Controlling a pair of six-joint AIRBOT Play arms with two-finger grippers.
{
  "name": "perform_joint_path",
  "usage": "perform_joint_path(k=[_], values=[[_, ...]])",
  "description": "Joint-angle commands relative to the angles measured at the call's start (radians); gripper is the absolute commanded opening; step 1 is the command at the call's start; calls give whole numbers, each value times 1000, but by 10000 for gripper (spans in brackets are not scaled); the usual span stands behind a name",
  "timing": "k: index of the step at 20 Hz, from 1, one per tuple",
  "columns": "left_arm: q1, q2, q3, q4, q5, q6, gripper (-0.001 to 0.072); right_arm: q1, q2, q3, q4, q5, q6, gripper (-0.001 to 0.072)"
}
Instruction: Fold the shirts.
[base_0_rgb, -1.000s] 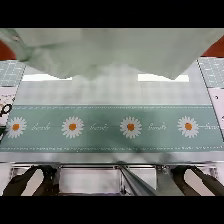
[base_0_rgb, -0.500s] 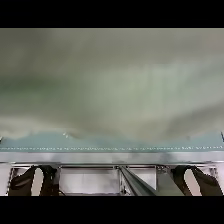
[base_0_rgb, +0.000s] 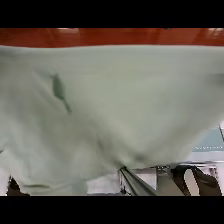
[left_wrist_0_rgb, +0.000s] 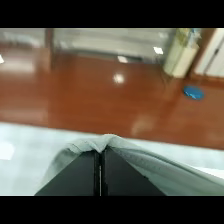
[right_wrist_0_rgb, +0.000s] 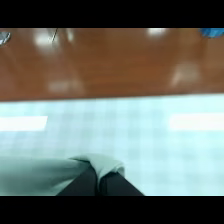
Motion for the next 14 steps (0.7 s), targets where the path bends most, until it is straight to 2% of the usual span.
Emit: perform_joint_path(k=[1, 5, 8, 11, 14], values=[[-14, -129, -235, -212, 158, 85, 14, 1, -82, -246, 103, -103, -93, 25], [-114, -438, -270, -245, 278, 92, 14, 11, -362, -337, 192, -226, -188, 25], [-199, -692, -250, -246, 457, 98, 14, 72, -620, -332, 259, -381, -235, 25], [-259, -946, -143, -246, 594, 98, 15, 158, -877, -261, 319, -539, -293, 25], [-272, -1162, 8, -246, 610, 93, 15, 200, -1101, -108, 319, -590, -282, 25]])
